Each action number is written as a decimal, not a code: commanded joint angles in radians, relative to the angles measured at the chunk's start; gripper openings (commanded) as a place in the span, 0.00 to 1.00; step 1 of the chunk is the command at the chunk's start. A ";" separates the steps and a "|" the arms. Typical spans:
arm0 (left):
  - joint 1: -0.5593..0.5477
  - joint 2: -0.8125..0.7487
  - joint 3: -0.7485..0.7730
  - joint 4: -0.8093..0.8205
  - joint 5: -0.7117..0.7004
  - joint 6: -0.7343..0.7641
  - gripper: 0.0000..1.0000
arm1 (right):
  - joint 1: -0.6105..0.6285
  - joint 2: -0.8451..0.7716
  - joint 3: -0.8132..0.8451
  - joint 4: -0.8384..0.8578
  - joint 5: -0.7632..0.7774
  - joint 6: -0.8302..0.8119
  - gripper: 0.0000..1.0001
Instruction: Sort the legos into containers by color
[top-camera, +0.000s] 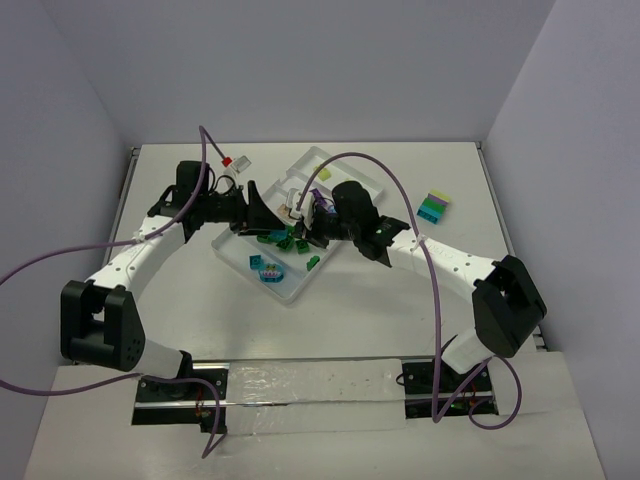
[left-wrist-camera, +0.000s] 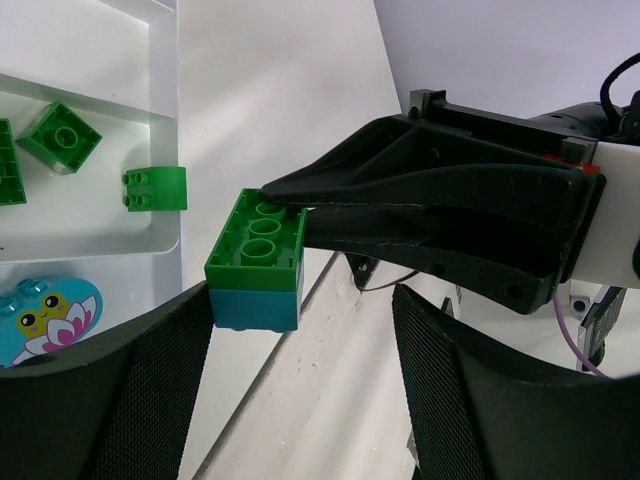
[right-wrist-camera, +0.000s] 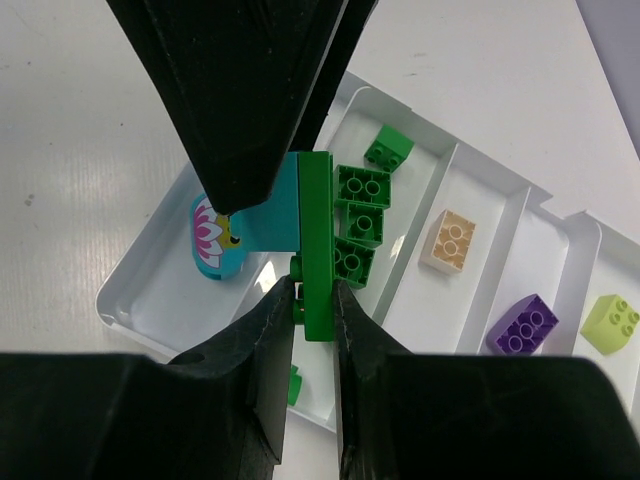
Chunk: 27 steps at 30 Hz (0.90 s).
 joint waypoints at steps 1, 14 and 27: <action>-0.006 -0.009 -0.014 0.062 0.018 0.014 0.73 | 0.006 -0.006 0.034 0.034 0.007 0.018 0.00; -0.011 0.007 -0.038 0.075 0.013 0.026 0.57 | 0.007 0.004 0.060 0.026 -0.001 0.032 0.00; -0.011 0.029 -0.044 0.074 0.007 0.020 0.00 | -0.001 0.011 0.074 0.031 0.001 0.082 0.00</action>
